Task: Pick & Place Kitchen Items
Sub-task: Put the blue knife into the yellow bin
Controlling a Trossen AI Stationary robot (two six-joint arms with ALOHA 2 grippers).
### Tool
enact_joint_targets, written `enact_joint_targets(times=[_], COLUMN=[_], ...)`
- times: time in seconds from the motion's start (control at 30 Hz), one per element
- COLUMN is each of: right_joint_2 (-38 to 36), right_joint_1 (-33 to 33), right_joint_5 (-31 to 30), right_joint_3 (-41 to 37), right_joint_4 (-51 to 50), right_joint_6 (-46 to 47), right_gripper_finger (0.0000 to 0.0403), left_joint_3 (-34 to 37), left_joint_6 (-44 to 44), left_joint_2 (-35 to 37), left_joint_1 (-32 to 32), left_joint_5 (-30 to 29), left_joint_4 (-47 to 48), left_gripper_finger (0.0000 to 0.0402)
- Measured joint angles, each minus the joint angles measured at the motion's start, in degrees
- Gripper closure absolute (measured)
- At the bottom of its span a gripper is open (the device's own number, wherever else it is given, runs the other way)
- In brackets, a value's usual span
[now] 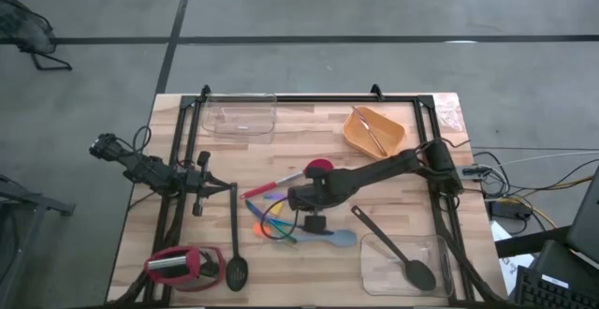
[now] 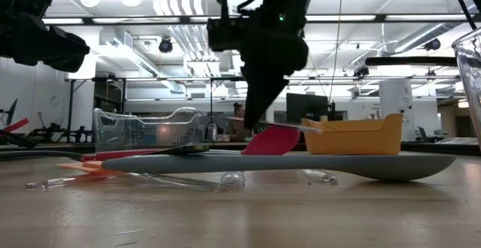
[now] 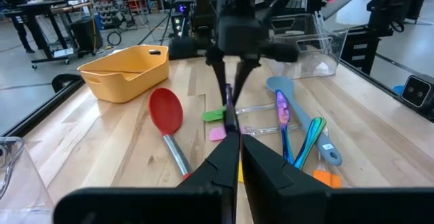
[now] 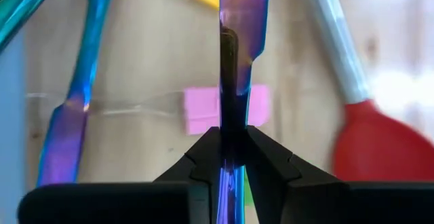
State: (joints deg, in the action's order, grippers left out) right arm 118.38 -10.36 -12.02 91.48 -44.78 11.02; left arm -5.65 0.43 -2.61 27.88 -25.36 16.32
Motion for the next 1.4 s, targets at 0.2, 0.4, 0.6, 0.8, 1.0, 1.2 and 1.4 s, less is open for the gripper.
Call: enact_joint_targets(times=[0.2,0.4,0.6,0.8,1.0,1.2,1.4], right_joint_2=[-3.51,-8.47,-14.12,-18.86,-21.16,-21.59,-21.61], right_joint_1=[0.75,2.1,5.31,10.42,15.96,21.11,25.73], right_joint_5=[-3.85,-10.62,-18.8,-21.21,-21.19,-21.17,-20.76], right_joint_3=[0.0,0.0,-0.04,-0.78,-3.91,-8.09,-13.95], right_joint_4=[-0.16,-4.62,-12.11,-20.23,-22.55,-22.61,-22.54], right_joint_6=[2.08,5.6,13.06,22.15,25.2,25.15,25.42], right_gripper_finger=[0.0357,0.0348,0.0357,0.0343,0.0352,0.035,0.0345], left_joint_3=[0.0,0.0,0.0,0.0,0.0,0.0,0.0], left_joint_6=[-0.02,-0.02,-0.02,0.0,0.0,-0.01,-0.01], left_joint_2=[0.0,-0.02,-0.02,-0.02,-0.02,-0.02,-0.02], left_joint_1=[0.02,0.01,0.0,0.02,0.0,0.01,0.02], left_joint_5=[0.0,0.0,0.0,0.0,0.0,0.0,0.0], left_joint_4=[0.0,0.02,0.0,0.0,0.0,0.01,0.01], left_gripper_finger=[0.0378,0.0378,0.0378,0.0378,0.0378,0.0378,0.0378])
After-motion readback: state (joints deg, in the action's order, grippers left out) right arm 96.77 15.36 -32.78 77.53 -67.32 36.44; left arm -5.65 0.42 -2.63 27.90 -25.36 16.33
